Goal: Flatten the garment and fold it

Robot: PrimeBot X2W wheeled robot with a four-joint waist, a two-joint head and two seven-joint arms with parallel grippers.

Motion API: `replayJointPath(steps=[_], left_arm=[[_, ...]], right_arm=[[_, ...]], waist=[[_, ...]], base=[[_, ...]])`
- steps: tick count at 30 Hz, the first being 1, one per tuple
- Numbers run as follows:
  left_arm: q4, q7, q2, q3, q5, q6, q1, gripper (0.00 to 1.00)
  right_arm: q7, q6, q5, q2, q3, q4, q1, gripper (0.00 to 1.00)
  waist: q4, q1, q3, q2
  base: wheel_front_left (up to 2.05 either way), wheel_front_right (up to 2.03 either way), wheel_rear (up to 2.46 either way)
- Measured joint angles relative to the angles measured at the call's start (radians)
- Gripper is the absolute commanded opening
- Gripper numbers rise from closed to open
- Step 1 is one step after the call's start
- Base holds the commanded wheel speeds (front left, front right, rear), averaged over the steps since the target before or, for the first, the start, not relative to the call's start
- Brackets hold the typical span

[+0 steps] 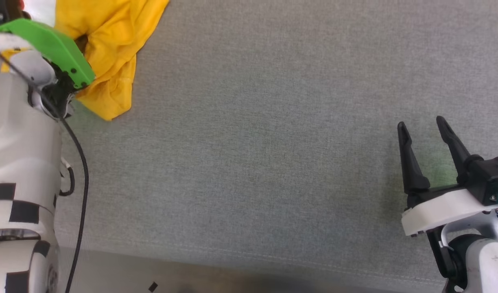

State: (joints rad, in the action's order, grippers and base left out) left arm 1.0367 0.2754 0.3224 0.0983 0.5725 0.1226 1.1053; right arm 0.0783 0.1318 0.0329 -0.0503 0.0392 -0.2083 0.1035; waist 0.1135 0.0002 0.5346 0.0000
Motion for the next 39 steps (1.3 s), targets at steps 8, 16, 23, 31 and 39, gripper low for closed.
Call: replayJointPath(steps=[8, 16, 23, 31, 39], left_arm=[[-0.069, -0.222, 0.056, -0.029, 0.011, 0.0, 0.07, 0.0], [-0.231, -0.188, 0.087, 0.07, 0.025, 0.001, 0.201, 0.0], [-0.329, -0.128, 0.048, 0.159, 0.091, 0.001, 0.209, 0.0], [-0.373, -0.091, -0.094, 0.248, 0.162, 0.001, 0.08, 0.0], [-0.308, -0.056, -0.2, 0.402, 0.174, 0.004, -0.185, 0.0]], right_arm=[[-0.039, 0.0, 0.045, 0.0, -0.009, 0.077, 0.0, 1.0], [-0.112, 0.0, 0.117, 0.001, -0.015, 0.204, -0.028, 1.0], [-0.141, 0.0, 0.142, 0.0, -0.005, 0.281, -0.078, 1.0], [-0.135, 0.0, 0.141, 0.0, 0.043, 0.286, -0.136, 1.0], [-0.115, 0.0, 0.135, -0.001, 0.09, 0.266, -0.189, 1.0]], waist=[[0.017, -0.0001, -0.092, 0.0], [0.007, -0.0002, -0.226, 0.0], [-0.033, -0.0002, -0.359, 0.0], [-0.133, -0.0003, -0.464, 0.0001], [-0.255, -0.0003, -0.499, 0.0001]], base=[[0.0, 0.0, 0.0], [0.0, 0.0, 0.0], [0.0, 0.0, 0.0], [0.0, 0.0, 0.0], [0.0, 0.0, 0.0]])
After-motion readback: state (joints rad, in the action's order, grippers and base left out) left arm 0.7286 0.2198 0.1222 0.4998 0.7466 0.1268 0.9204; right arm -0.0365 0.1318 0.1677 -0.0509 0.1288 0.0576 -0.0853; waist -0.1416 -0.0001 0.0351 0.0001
